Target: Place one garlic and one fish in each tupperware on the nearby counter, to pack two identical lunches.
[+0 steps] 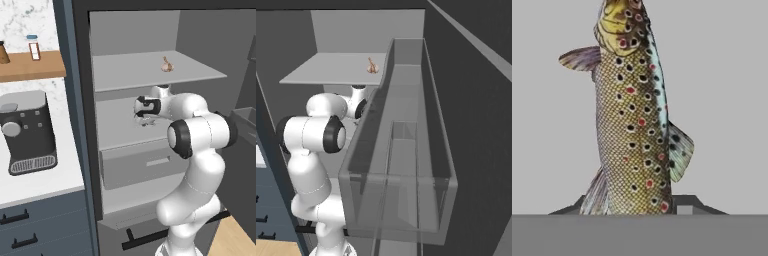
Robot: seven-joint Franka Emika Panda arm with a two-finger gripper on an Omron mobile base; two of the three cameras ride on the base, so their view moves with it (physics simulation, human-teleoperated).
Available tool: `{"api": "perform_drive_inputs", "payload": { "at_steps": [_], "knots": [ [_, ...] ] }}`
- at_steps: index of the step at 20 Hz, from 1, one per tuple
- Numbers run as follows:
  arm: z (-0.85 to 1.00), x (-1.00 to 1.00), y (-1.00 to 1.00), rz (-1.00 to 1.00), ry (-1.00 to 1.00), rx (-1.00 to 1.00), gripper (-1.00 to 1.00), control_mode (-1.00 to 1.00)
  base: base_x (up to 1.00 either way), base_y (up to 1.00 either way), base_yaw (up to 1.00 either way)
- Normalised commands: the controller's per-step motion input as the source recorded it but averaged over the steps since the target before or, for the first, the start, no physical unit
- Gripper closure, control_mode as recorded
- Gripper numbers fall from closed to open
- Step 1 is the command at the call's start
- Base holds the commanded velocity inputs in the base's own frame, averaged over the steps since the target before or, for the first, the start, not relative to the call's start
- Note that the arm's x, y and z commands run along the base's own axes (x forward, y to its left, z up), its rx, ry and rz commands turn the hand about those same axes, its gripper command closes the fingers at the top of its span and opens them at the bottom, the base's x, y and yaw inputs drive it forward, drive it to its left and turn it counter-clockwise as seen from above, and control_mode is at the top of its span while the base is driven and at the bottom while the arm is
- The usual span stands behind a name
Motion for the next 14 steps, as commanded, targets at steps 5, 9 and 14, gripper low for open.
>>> {"api": "perform_drive_inputs", "payload": {
  "at_steps": [5, 9, 14],
  "knots": [
    [-0.78, -1.0, -0.01, -0.1, 0.07, 0.0, 1.0, -1.0, 0.0, 0.0, 0.0],
    [-0.27, -1.0, -0.09, -0.11, 0.0, 0.0, 1.0, -1.0, 0.0, 0.0, 0.0],
    [-0.4, -1.0, -0.15, -0.08, -0.12, 0.0, 1.0, -1.0, 0.0, 0.0, 0.0]
  ]
}}
